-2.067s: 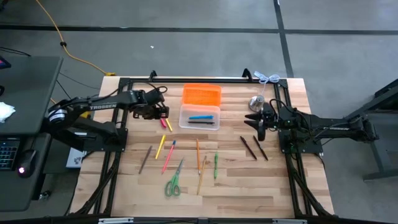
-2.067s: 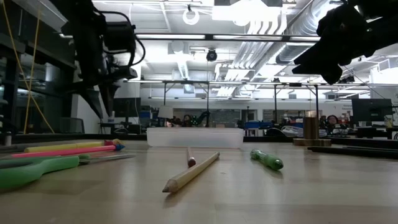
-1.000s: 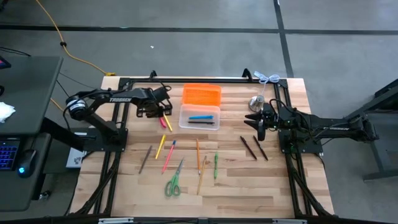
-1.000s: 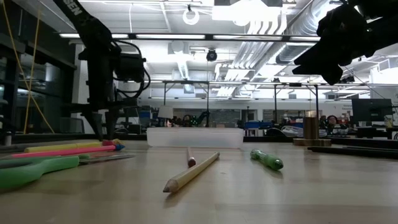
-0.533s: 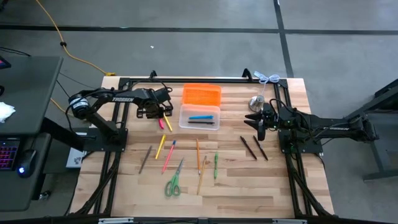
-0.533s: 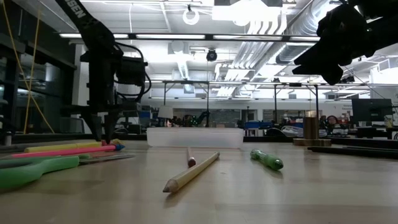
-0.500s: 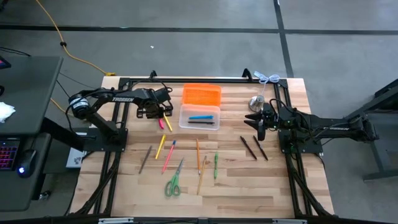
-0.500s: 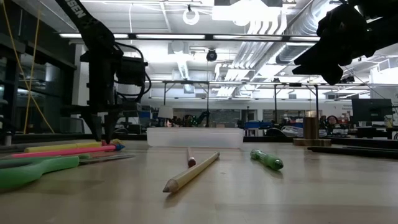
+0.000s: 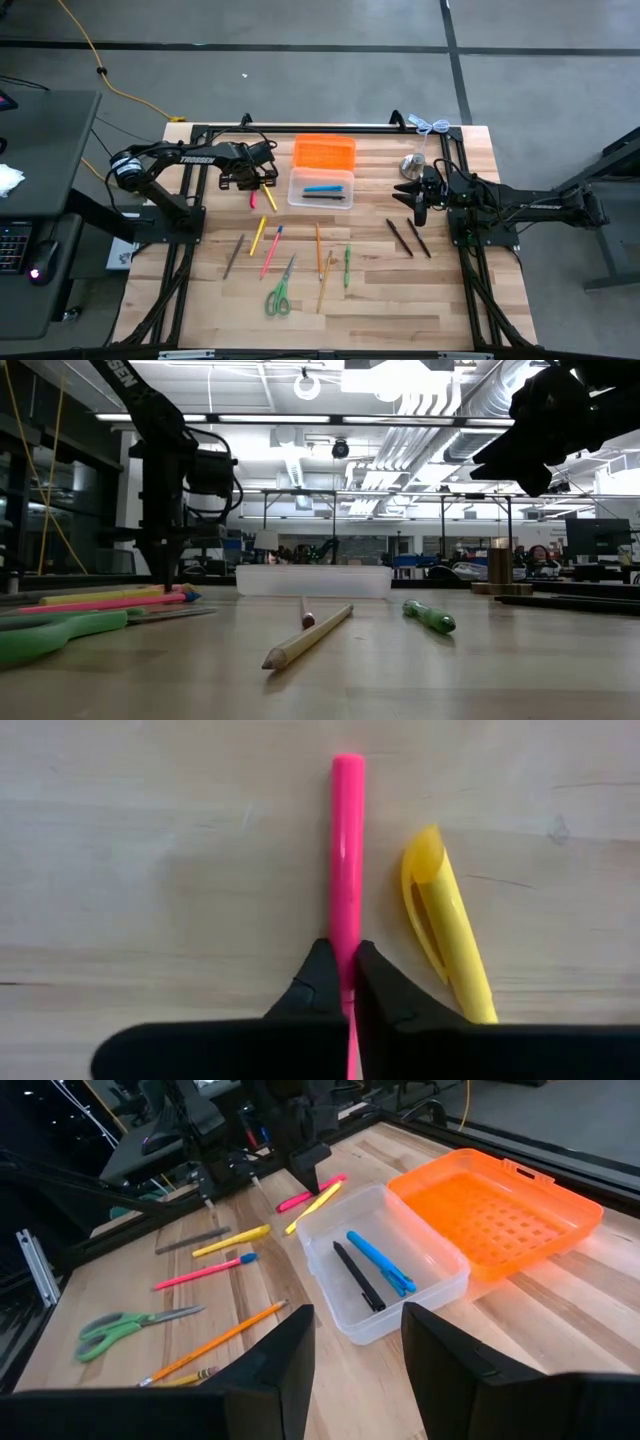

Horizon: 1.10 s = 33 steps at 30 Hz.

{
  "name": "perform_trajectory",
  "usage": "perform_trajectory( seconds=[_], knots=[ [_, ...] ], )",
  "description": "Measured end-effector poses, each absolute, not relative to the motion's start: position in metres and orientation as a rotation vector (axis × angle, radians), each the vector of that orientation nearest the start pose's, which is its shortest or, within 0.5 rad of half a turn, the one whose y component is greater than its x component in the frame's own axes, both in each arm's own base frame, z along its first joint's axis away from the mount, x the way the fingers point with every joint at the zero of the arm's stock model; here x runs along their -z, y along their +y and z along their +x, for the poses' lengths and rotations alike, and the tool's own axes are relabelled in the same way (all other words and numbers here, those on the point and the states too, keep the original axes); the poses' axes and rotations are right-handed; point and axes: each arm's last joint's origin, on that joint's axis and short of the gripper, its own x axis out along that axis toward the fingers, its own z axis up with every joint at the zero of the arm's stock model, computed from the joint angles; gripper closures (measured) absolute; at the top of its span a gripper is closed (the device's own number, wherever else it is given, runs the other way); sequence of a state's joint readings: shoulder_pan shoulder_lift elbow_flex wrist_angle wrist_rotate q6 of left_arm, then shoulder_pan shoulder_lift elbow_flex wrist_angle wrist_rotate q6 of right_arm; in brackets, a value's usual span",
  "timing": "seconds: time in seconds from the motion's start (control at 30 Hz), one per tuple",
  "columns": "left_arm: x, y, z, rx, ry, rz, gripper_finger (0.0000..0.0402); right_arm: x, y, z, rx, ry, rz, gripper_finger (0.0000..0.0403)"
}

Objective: Pick & place school supplies into a supply box
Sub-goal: Put the pink pen into the transparent supply box

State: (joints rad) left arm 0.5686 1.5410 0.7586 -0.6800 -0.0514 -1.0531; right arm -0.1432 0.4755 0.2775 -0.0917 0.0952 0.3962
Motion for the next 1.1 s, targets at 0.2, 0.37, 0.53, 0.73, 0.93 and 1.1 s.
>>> perform_trajectory(
  seconds=[0.2,0.37,0.53,0.73,0.93,1.1],
  knots=[
    [-0.141,0.129,0.199,-1.256,1.072,-1.197,0.0366,-0.207,-0.021,0.128,0.291,0.24,0.399,0.0275],
    [-0.143,0.128,0.197,-1.254,1.068,-1.197,0.0372,-0.207,-0.021,0.128,0.29,0.24,0.399,0.0275],
    [-0.151,0.124,0.189,-1.281,1.083,-1.178,0.0372,-0.207,-0.021,0.128,0.288,0.24,0.399,0.0275],
    [-0.168,0.12,0.182,-1.265,1.036,-1.177,0.0375,-0.207,-0.021,0.128,0.289,0.241,0.396,0.0275],
    [-0.192,0.114,0.176,-1.183,0.923,-1.211,0.0374,-0.207,-0.021,0.128,0.289,0.241,0.396,0.0275],
    [-0.218,0.105,0.165,-1.067,0.79,-1.245,0.0376,-0.207,-0.021,0.128,0.273,0.243,0.406,0.0275]
  ],
)
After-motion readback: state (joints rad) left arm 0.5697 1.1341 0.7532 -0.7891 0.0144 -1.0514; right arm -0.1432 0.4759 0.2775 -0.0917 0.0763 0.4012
